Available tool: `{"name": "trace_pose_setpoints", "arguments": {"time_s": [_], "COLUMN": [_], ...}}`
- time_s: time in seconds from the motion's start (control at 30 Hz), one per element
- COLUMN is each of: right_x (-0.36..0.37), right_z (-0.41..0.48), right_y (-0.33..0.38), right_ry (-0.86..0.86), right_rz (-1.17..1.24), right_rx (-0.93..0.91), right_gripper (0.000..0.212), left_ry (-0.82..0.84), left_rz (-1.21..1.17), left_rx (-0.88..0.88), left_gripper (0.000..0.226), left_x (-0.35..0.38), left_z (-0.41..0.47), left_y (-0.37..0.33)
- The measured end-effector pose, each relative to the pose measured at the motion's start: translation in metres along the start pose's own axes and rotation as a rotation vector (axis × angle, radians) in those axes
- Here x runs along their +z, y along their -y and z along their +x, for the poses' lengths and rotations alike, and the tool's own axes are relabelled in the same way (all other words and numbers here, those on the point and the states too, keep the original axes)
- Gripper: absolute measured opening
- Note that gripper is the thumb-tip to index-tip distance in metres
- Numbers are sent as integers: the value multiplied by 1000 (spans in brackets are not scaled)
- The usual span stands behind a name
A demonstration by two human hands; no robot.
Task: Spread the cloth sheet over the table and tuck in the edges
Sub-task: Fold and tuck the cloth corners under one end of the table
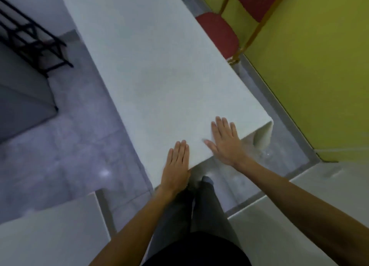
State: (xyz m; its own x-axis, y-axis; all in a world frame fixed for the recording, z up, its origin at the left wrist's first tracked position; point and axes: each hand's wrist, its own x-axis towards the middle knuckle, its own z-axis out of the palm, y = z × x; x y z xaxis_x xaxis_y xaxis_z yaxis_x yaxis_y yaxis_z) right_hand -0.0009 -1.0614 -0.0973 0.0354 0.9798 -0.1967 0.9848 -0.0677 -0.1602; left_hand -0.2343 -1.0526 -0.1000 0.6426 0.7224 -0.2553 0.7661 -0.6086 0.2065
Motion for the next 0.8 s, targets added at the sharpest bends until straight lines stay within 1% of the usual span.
{"name": "trace_pose_setpoints", "arguments": {"time_s": [0.1,0.2,0.27,0.37,0.47,0.53,0.63,0.73,0.8], "right_x": [6,12,16,21,24,27,32,36,36], "right_z": [-10,-17,-20,-17,-8,-2,8,18,21], "right_y": [37,71,92,120,142,155,171,181,187], "right_ry": [79,136,177,193,178,161,150,161,154], "right_rz": [-66,-94,-124,-178,-201,-217,-273,-307,-316], "right_rx": [-242,-512,-657,-794,-867,-933,-1011,-1057,-1087], "right_gripper": [74,71,71,77,81,81,76,68,55], "left_ry": [-50,-85,-141,-252,-289,-311,-329,-372,-419], "left_rz": [-37,-125,-182,-373,-609,-672,-719,-759,-780], "left_rx": [-151,-319,-408,-514,-677,-715,-718,-655,-601], "left_gripper": [81,88,88,78,86,85,75,61,49], "left_x": [3,8,16,33,47,58,77,92,97], "left_z": [-32,-61,-80,-105,-122,-128,-134,-135,-130], "left_y": [11,19,25,34,42,46,49,51,51]}}
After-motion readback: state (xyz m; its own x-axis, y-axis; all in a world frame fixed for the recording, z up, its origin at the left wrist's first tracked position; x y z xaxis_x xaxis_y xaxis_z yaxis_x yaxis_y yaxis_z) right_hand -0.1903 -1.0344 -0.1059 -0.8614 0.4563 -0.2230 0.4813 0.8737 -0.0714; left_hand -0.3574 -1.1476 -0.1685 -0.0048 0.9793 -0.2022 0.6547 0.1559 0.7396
